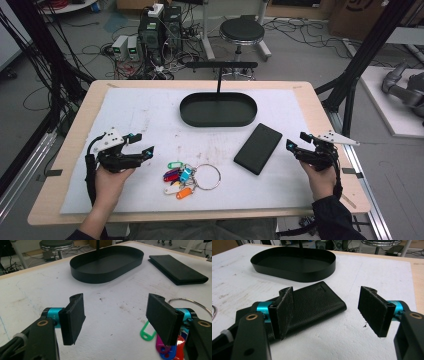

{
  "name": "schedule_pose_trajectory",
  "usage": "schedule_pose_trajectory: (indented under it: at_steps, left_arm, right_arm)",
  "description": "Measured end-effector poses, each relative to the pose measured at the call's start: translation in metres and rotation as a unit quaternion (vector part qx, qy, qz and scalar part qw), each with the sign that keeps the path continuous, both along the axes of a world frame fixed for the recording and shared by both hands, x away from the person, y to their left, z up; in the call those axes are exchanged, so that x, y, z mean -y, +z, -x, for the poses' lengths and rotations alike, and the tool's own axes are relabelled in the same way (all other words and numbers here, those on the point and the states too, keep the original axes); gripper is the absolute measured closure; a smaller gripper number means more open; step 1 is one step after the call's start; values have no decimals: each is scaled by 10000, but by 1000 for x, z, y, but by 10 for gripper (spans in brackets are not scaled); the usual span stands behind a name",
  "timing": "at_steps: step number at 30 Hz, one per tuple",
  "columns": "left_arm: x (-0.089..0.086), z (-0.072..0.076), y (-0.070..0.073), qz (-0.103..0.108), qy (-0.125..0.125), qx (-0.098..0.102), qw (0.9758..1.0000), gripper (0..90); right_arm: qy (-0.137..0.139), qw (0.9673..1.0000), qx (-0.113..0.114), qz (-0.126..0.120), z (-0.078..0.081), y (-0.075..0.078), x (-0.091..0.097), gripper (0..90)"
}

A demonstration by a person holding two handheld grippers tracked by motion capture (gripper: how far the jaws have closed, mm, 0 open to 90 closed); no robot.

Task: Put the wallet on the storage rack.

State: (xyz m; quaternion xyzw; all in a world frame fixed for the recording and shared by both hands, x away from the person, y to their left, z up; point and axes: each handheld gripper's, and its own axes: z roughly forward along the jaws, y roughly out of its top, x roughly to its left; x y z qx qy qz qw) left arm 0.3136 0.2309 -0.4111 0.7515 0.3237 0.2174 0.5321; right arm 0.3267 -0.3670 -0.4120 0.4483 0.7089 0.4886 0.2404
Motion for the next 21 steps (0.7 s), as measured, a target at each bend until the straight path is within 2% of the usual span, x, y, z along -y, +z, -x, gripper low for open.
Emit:
schedule_pose_trajectory:
  at_steps: [2,5,10,12,15,21]
  left_arm:
    - [0,0,0,20,-10,9,10000,311]
    - [1,-1,-2,163,-49,-13,9999,310]
    - [0,1,-3,198,56,143,9997,308]
    - [0,1,-3,273,32,84,9996,306]
    - [1,-1,-3,374,-73,-242,9990,306]
    - [8,-4,2,394,-368,-136,9985,293]
  right_arm:
    - [-13,10000,14,-8,0,0,1,300]
    - [-9,10000,23,-18,0,0,2,300]
    - [30,10000,-15,-50,-2,-1,5,300]
    - [86,9999,-21,-56,-2,-1,5,300]
    - [285,9996,5,-23,-2,0,4,300]
    - [494,9986,-7,169,1,-1,-2,300]
